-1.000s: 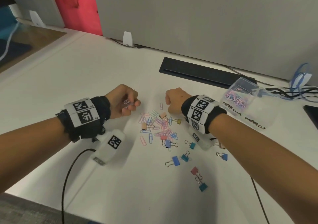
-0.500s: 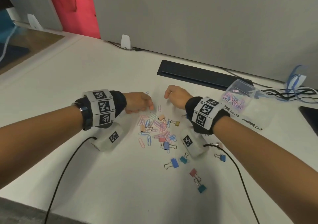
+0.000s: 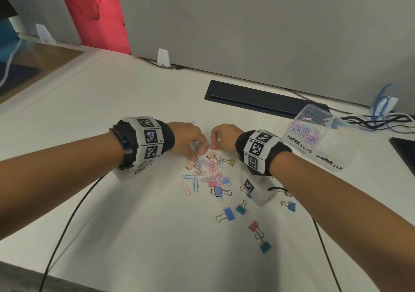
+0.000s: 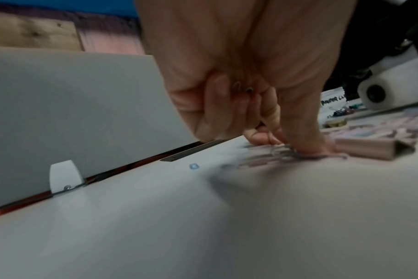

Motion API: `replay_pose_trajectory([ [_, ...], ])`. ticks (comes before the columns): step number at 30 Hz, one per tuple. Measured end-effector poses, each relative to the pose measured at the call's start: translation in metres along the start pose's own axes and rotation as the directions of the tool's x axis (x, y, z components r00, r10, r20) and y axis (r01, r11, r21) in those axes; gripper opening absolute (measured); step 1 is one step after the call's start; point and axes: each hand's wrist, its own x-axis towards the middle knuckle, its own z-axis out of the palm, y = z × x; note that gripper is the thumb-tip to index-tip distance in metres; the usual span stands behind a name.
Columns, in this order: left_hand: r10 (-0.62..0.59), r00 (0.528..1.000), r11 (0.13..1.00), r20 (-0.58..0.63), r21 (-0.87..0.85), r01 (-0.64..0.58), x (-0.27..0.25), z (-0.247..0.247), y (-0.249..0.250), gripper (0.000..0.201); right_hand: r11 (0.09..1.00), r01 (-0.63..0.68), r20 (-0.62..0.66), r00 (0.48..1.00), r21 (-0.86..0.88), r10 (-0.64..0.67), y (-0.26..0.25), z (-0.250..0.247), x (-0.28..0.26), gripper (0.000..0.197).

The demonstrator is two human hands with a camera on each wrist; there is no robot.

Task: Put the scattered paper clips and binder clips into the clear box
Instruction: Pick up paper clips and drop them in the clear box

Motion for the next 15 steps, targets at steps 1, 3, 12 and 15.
replay_pose_trajectory([
  [1,0.009,1.0,1.0,-0.002,0.014,-0.009,0.001,0.001,0.002,0.026,1.0,-0.007,-0.002,1.0,0.001,0.007,0.001,0.0,-0.001,0.011],
  [3,0.021,1.0,0.999,0.008,0.036,-0.021,0.003,0.002,0.004,0.026,1.0,0.004,-0.019,1.0,0.005,-0.004,0.001,0.001,-0.003,0.012],
  [12,-0.024,0.992,0.985,0.124,0.172,0.003,0.002,0.015,0.015,0.034,0.995,-0.018,0.012,1.0,-0.097,0.019,-0.009,-0.002,-0.007,0.009],
  [15,-0.016,0.993,0.985,0.113,0.171,-0.004,0.001,0.018,0.018,0.024,0.992,-0.06,-0.014,0.998,-0.114,0.059,-0.003,-0.001,-0.008,0.027],
])
